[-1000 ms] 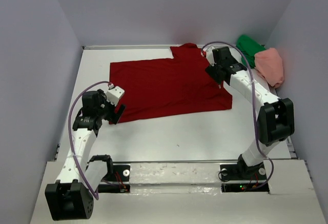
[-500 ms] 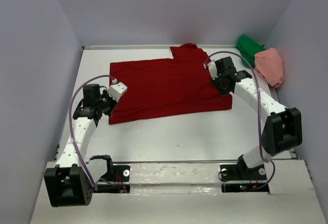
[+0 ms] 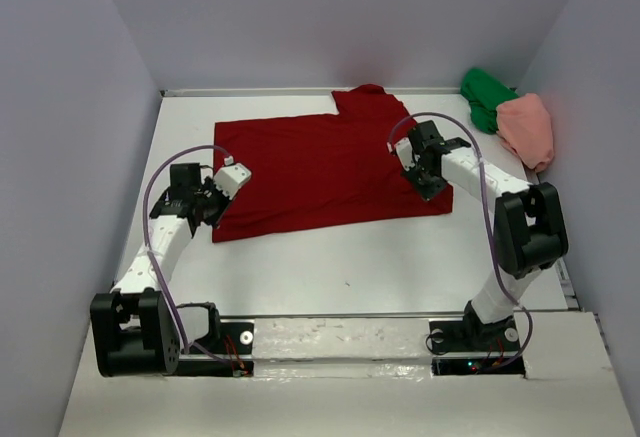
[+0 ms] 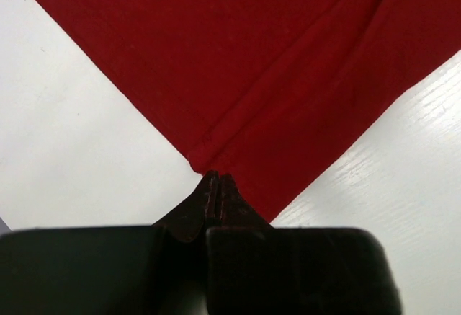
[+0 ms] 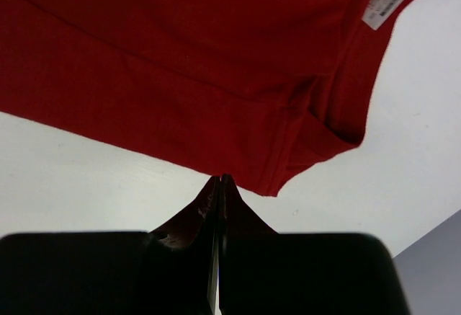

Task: Fold and stack the t-shirts
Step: Fold the flattened tshirt in 1/3 of the way

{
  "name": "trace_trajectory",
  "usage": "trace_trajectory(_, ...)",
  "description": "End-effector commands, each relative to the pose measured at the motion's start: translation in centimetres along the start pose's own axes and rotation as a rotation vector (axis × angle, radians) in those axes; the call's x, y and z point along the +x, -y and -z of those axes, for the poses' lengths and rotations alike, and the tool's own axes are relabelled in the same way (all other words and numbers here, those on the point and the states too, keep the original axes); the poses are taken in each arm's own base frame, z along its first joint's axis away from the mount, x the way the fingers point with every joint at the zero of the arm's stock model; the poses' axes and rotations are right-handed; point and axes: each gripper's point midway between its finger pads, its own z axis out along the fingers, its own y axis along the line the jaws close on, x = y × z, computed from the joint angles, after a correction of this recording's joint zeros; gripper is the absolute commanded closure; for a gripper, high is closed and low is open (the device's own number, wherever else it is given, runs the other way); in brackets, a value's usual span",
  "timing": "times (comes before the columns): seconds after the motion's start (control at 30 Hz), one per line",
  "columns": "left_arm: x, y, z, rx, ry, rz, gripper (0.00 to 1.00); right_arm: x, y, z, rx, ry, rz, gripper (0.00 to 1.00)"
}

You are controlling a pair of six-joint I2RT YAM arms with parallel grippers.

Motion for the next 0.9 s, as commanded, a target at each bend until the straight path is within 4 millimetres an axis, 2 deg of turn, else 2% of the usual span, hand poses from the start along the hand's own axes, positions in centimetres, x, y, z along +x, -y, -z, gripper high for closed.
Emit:
trace_trajectory(0.0,0.5,-0.7,-0.9,-0.014,-0.017,-0.009,1.00,-0.7,0.7,-0.8,0.002,-0.016,-0.027,1.00)
trace_trajectory(0.53,-0.5,-0.9,-4.0,0.071,-0.011,0.023,1.00,-0.1,3.8,-3.8,0.014,-0.118,-0.086,1.00)
trace_trajectory(0.87,0.7,-0.5,-5.6,0.124,-0.067,0.023,1.00,1.1,4.6,-4.7,0.014,-0.174,-0.092,1.00)
